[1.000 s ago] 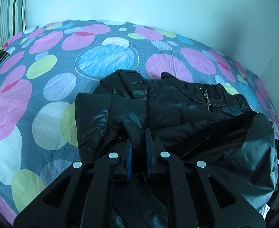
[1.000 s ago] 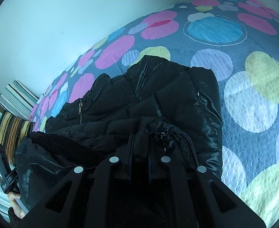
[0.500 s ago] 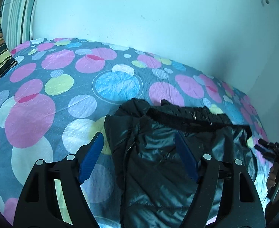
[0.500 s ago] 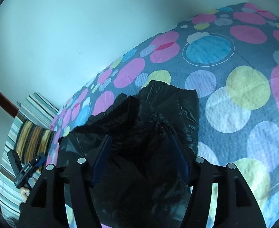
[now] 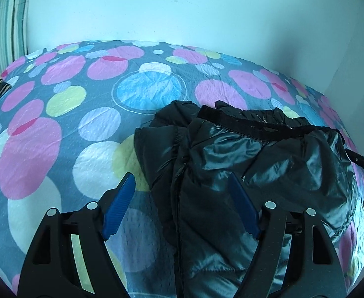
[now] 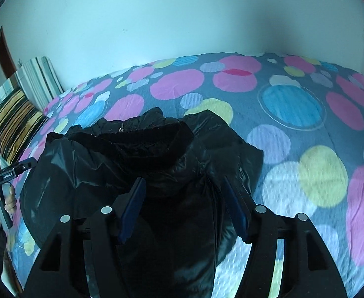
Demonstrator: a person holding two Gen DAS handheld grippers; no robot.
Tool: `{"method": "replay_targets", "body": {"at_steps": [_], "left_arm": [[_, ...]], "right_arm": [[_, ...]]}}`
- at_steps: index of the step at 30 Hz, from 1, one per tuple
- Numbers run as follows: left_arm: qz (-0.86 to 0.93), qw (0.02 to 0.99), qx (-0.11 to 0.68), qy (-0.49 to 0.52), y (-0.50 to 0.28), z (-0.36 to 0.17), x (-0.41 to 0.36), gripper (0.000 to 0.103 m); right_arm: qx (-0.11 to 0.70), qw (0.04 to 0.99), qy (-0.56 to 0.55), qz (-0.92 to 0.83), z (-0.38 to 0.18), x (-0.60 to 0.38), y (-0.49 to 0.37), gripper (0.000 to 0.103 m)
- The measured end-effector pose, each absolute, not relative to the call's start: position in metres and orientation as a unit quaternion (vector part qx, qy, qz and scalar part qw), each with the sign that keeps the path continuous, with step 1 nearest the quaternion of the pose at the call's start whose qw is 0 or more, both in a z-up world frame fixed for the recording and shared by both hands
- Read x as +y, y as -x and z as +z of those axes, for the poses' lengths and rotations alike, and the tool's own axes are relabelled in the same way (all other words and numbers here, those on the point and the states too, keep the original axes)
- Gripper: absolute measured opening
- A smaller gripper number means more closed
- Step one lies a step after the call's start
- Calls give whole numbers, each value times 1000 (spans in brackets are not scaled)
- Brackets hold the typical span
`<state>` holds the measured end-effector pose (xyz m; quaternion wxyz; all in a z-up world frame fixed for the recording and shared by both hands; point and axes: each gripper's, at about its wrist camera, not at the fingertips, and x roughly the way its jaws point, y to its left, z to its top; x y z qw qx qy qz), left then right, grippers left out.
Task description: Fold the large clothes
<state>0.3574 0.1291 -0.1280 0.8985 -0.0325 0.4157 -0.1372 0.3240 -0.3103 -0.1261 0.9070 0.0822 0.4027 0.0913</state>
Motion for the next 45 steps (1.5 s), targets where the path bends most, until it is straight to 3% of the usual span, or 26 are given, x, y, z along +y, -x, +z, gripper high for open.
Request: {"method": "replay_targets", "body": {"at_steps": [8, 9, 12, 15, 20, 26, 37, 45], "left_arm": [[-166, 881, 443, 30, -385, -140, 117, 77], [-169, 878, 447, 26, -388, -141, 114, 76], [-177, 873, 454, 7, -394, -144, 106, 57], [-167, 877, 449, -28, -393, -140, 99, 26], [-140, 896, 419, -39, -390, -120, 97, 13], [-100, 911, 395, -60, -412, -104, 85, 12], [-66, 890, 441, -94, -447, -165, 67, 12], [-57, 886, 445, -119, -457, -176, 53, 13]], "right_arm": [[420, 898, -63, 111, -134, -307, -361, 62], [421, 899, -60, 109, -135, -305, -362, 56], [421, 900, -43, 100, -137, -299, -364, 33], [418, 904, -22, 91, -138, -291, -362, 18], [386, 919, -9, 72, -119, -286, -360, 9], [379, 924, -14, 56, -109, -283, -390, 8], [466, 884, -29, 34, -186, -283, -440, 10], [468, 882, -38, 33, -189, -282, -443, 11]]}}
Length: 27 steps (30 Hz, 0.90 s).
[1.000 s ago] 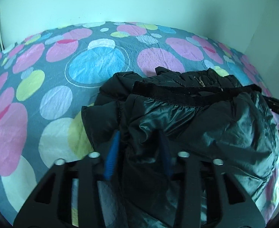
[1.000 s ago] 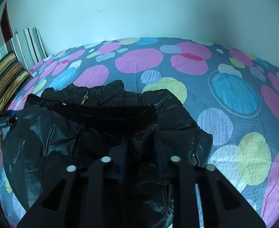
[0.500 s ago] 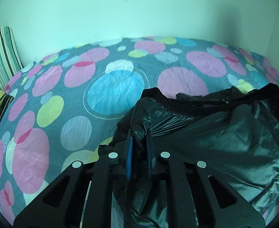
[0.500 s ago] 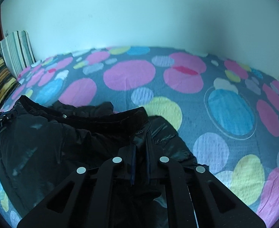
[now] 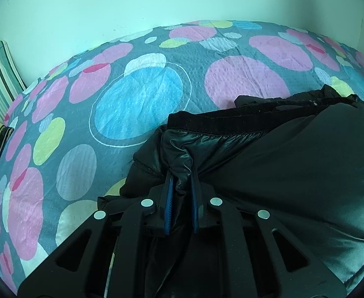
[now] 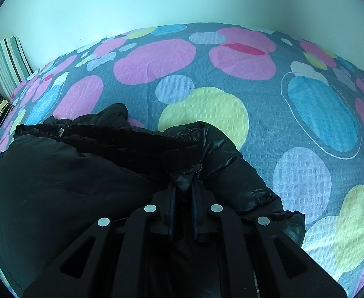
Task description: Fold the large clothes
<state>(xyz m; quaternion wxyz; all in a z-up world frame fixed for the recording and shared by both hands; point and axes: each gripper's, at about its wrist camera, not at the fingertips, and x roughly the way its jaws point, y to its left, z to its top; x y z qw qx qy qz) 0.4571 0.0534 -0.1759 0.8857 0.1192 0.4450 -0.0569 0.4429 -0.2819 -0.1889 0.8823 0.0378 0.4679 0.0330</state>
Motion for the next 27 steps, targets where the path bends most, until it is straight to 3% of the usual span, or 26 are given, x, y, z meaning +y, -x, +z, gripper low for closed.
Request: {"method": "replay_targets", "body": {"at_steps": [4, 5, 6, 7, 8, 9, 17, 21, 27], "left_arm": [[-46, 892, 440, -94, -445, -160, 66, 25], [-43, 894, 439, -81, -438, -154, 72, 36], [-40, 895, 438, -73, -432, -150, 77, 43], [-34, 898, 434, -59, -420, -144, 86, 60], [-30, 901, 430, -50, -411, -140, 91, 66], [-28, 904, 425, -33, -400, -136, 98, 67], [-7, 887, 446, 116, -311, -148, 139, 81], [-17, 878, 455, 149, -298, -162, 135, 89], [-68, 854, 470, 214, -312, -179, 138, 91]], "right_arm": [[454, 889, -51, 29, -172, -287, -431, 19], [450, 890, -65, 29, -166, -292, -423, 22], [445, 891, -79, 31, -161, -297, -416, 31], [438, 893, -95, 32, -154, -302, -405, 44], [431, 895, -107, 27, -149, -308, -391, 48], [426, 897, -115, 23, -146, -312, -379, 52], [422, 875, -237, -3, -168, -346, -269, 53], [419, 860, -291, 14, -186, -344, -254, 61], [424, 839, -336, 49, -201, -336, -268, 68]]}}
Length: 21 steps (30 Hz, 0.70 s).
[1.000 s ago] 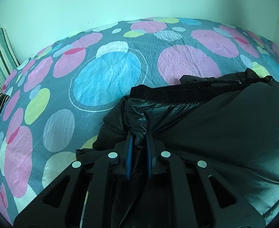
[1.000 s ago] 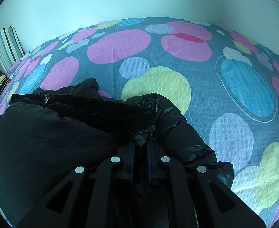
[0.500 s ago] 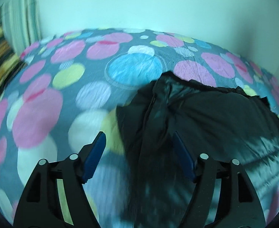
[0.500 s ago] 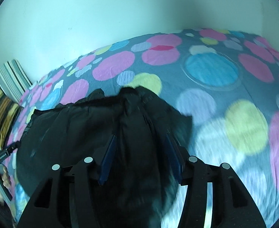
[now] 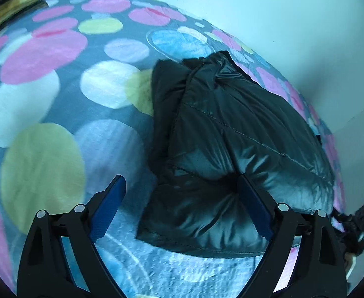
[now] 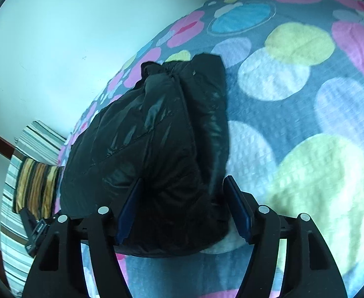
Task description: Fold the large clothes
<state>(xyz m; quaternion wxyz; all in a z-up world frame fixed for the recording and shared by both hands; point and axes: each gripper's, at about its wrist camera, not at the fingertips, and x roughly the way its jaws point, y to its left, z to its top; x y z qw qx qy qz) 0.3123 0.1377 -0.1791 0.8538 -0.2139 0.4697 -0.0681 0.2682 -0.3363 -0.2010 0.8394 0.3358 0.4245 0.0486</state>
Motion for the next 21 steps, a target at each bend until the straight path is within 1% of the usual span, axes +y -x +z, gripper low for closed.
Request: {"method": "replay_targets", "body": {"at_steps": [1, 2, 3, 4, 5, 6, 7, 8, 9, 10, 11, 14, 21], "left_arm": [[-73, 850, 471, 224, -314, -182, 138, 91], [-78, 848, 470, 231, -315, -185, 137, 86], [-88, 848, 469, 232, -316, -188, 135, 80], [-101, 848, 466, 233, -315, -188, 132, 66], [-97, 852, 464, 224, -314, -187, 129, 61], [-98, 859, 459, 205, -312, -183, 123, 56], [-98, 864, 456, 192, -311, -179, 120, 48], [-96, 869, 451, 178, -310, -175, 116, 41], [-94, 872, 449, 170, -308, -171, 114, 37], [-93, 874, 446, 167, -306, -169, 114, 31], [-94, 876, 444, 166, -303, -166, 114, 27], [-92, 880, 437, 162, -295, -157, 114, 22], [-86, 881, 441, 150, -256, -144, 119, 22]], "right_arm": [[425, 840, -334, 47, -203, -334, -271, 66], [425, 843, -327, 45, -203, -331, -272, 65], [422, 845, -324, 46, -203, -329, -272, 57], [421, 847, -321, 46, -202, -328, -272, 51], [420, 849, -317, 46, -201, -327, -271, 47], [417, 853, -311, 46, -198, -325, -270, 40], [415, 855, -309, 46, -196, -324, -269, 34], [412, 856, -308, 45, -193, -323, -268, 31], [410, 857, -310, 45, -193, -324, -266, 27], [407, 857, -313, 44, -192, -325, -265, 25], [405, 857, -315, 43, -189, -324, -263, 24], [401, 861, -310, 38, -183, -321, -250, 21], [406, 862, -301, 43, -174, -319, -210, 20]]}}
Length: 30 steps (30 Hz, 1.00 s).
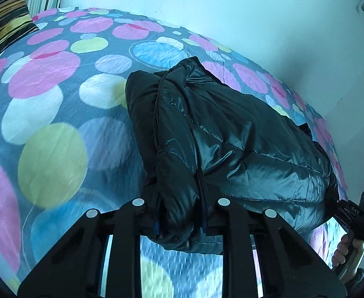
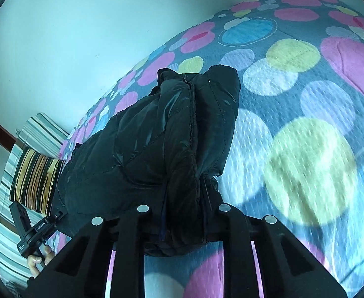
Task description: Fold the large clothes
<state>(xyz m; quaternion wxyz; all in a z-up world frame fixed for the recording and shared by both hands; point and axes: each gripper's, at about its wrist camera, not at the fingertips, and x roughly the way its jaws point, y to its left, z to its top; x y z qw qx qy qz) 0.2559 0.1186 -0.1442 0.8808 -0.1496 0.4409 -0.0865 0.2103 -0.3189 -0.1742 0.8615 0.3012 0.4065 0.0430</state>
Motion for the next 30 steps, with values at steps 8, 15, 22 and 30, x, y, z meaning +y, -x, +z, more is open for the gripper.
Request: {"method": "replay_targets", "body": {"at_steps": [8, 15, 22, 30], "left_arm": [[-74, 881, 443, 146, -183, -140, 125, 22], [-62, 883, 443, 145, -132, -138, 129, 22], [-58, 885, 441, 137, -110, -145, 128, 24], [-54, 889, 437, 126, -111, -150, 125, 26]], "right_arm": [[418, 857, -297, 48, -173, -312, -148, 20], [422, 854, -301, 50, -177, -309, -110, 20], [419, 853, -307, 53, -189, -310, -99, 20], [414, 855, -309, 54, -192, -309, -98, 21]]}}
